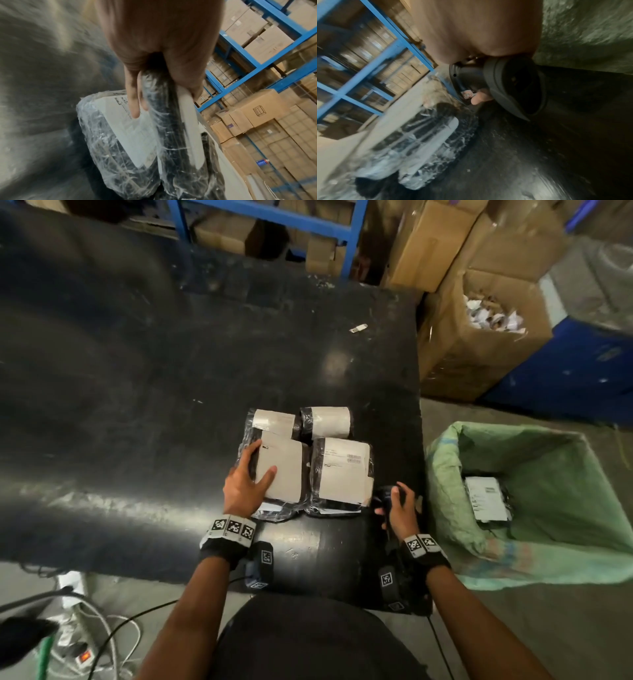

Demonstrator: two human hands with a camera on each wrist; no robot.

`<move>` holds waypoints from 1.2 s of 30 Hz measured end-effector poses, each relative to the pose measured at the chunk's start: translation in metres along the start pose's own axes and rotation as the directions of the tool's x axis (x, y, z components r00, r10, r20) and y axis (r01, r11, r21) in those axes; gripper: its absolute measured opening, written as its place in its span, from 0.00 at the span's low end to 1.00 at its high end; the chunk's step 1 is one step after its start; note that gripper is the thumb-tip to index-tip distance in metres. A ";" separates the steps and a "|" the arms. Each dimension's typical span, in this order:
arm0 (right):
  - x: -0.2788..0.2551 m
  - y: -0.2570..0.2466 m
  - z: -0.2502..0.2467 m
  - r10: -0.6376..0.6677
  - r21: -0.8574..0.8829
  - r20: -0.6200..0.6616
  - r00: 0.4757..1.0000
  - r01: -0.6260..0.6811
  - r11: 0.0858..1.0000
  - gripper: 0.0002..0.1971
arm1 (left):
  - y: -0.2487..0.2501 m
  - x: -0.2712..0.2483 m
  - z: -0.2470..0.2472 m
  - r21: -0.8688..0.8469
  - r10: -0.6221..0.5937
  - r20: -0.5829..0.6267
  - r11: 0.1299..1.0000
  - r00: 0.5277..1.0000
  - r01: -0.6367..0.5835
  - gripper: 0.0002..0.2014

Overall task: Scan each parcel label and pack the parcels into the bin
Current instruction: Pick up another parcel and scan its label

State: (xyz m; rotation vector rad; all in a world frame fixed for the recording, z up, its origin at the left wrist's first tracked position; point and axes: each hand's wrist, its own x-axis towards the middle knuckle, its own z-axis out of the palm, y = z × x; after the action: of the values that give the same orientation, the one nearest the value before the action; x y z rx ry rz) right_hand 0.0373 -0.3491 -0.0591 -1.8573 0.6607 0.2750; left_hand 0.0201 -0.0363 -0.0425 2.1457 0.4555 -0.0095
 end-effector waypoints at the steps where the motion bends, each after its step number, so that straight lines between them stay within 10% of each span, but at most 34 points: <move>1: -0.003 -0.004 -0.005 -0.029 0.000 -0.012 1.000 0.029 1.000 0.20 | 0.002 0.000 -0.003 0.016 -0.003 -0.006 1.000 1.000 0.003 0.31; 17: -0.142 -0.166 -0.046 -0.451 0.412 0.198 0.870 0.344 0.844 0.18 | 0.086 -0.035 0.009 -0.170 0.235 -0.354 0.935 0.905 -0.310 0.30; 36: -0.130 -0.166 -0.048 -0.408 0.320 0.165 0.898 0.343 0.883 0.17 | 0.108 -0.043 0.031 -0.235 0.188 -0.390 0.926 0.901 -0.295 0.30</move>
State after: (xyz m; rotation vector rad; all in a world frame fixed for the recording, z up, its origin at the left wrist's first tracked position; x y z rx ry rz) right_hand 0.0188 -0.3106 0.1531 -1.6038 0.1566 0.1239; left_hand 0.0204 -0.1308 0.0326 1.8988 0.3656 0.5725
